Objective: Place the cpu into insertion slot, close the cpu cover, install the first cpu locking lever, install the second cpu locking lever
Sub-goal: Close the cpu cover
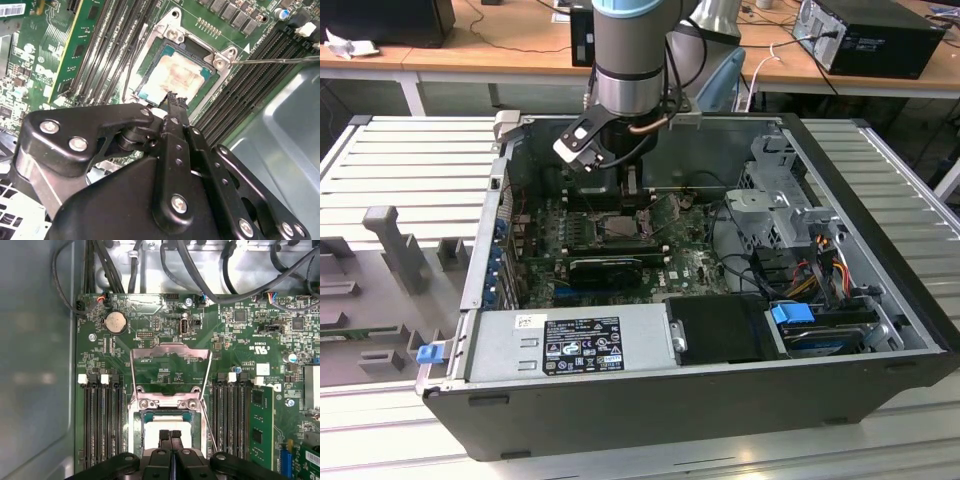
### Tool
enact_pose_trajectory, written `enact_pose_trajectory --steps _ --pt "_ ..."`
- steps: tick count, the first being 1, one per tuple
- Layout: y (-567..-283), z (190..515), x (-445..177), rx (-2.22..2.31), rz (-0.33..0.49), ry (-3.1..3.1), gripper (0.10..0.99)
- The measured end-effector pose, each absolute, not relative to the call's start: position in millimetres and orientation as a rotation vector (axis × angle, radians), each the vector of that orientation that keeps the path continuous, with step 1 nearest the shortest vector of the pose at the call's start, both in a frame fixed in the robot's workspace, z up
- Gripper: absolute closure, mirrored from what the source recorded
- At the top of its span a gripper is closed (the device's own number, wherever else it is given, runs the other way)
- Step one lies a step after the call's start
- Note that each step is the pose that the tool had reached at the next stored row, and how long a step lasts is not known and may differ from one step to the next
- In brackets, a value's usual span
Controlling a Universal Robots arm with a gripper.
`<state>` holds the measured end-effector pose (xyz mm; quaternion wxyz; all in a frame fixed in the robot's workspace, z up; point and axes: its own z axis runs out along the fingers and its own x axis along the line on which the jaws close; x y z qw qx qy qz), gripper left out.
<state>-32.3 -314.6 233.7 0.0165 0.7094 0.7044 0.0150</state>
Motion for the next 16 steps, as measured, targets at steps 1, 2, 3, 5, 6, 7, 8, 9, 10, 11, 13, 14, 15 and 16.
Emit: enact_pose_trajectory --steps 1,2,3,5,6,7,8,9,10,11,13,14,15,16 --pt "-314.6 234.7 -32.3 2.205 0.046 2.190 0.980" --pt "-314.6 235.6 -32.3 2.205 0.047 2.190 0.980" --pt "-314.6 236.4 -32.3 2.205 0.047 2.190 0.980" --pt "-314.6 238.2 -32.3 2.206 0.046 2.190 0.980" --pt "-314.6 240.5 -32.3 2.205 0.046 2.190 0.980" --pt "-314.6 242.6 -32.3 2.205 0.046 2.190 0.980" --pt "-314.6 245.3 -32.3 2.205 0.046 2.190 0.980" --pt "-314.6 248.9 -32.4 2.206 0.046 2.189 0.980" --pt "-314.6 250.1 -32.4 2.206 0.046 2.189 0.980" --pt "-314.5 250.3 -32.3 2.206 0.046 2.189 0.980" --pt "-314.6 250.3 -32.1 2.205 0.046 2.189 0.980" --pt "-314.6 250.4 -31.7 2.206 0.046 2.189 0.980" --pt "-314.6 250.4 -29.8 2.206 0.045 2.190 0.980" --pt "-314.6 250.4 -28.2 2.206 0.044 2.190 0.980"
